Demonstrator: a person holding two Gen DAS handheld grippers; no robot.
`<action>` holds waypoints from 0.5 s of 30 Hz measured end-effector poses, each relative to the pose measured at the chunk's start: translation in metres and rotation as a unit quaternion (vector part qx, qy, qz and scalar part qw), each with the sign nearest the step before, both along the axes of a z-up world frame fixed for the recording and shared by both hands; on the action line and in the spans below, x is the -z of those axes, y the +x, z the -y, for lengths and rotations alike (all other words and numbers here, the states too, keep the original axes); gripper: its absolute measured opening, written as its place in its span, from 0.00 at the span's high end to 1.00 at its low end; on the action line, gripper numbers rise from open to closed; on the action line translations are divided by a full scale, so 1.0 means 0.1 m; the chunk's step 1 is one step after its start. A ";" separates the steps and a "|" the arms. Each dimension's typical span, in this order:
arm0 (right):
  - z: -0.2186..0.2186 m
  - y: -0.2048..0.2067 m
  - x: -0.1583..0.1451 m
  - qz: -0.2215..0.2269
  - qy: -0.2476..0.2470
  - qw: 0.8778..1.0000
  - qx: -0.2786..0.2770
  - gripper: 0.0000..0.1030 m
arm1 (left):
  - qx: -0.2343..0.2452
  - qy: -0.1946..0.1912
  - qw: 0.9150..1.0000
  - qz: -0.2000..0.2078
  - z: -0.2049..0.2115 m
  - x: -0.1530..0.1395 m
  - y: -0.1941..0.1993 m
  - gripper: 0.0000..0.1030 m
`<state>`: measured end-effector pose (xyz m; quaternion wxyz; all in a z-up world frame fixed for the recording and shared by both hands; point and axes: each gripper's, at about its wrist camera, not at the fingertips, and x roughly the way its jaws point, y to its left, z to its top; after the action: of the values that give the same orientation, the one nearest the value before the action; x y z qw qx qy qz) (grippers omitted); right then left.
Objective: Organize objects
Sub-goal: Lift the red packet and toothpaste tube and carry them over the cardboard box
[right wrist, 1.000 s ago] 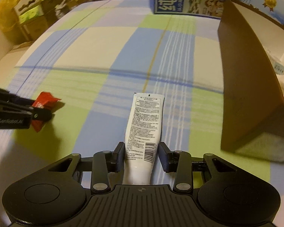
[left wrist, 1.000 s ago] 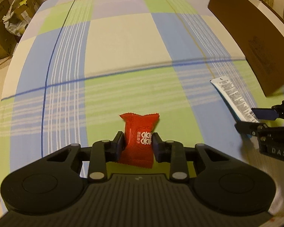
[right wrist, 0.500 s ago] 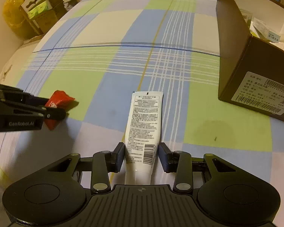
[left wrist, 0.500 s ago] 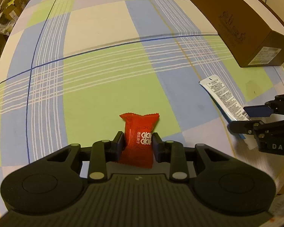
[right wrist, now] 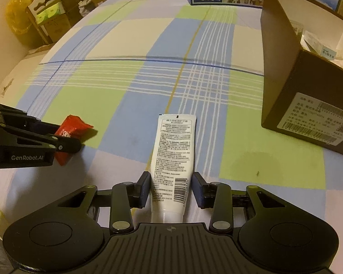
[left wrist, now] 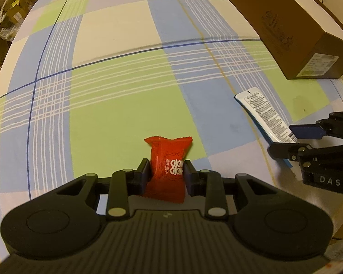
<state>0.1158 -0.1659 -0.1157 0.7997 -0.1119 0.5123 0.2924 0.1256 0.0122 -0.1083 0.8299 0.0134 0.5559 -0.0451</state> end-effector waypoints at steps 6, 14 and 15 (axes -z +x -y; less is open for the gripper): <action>0.12 0.00 -0.08 -0.001 0.014 1.000 -0.003 0.65 | -0.002 0.002 1.000 -0.001 0.09 -0.01 -0.02 0.75; 0.25 0.02 -0.30 0.012 0.040 0.999 -0.011 0.65 | -0.003 0.001 1.000 0.006 0.20 -0.09 0.01 0.76; 0.27 0.01 -0.33 0.014 0.044 0.999 -0.012 0.65 | -0.003 0.000 1.000 0.009 0.22 -0.11 0.02 0.76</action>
<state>0.1170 -0.1929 -0.0831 0.8074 -0.0868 0.4867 0.3221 0.1275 -0.0099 -0.0973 0.8352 0.0120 0.5482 -0.0424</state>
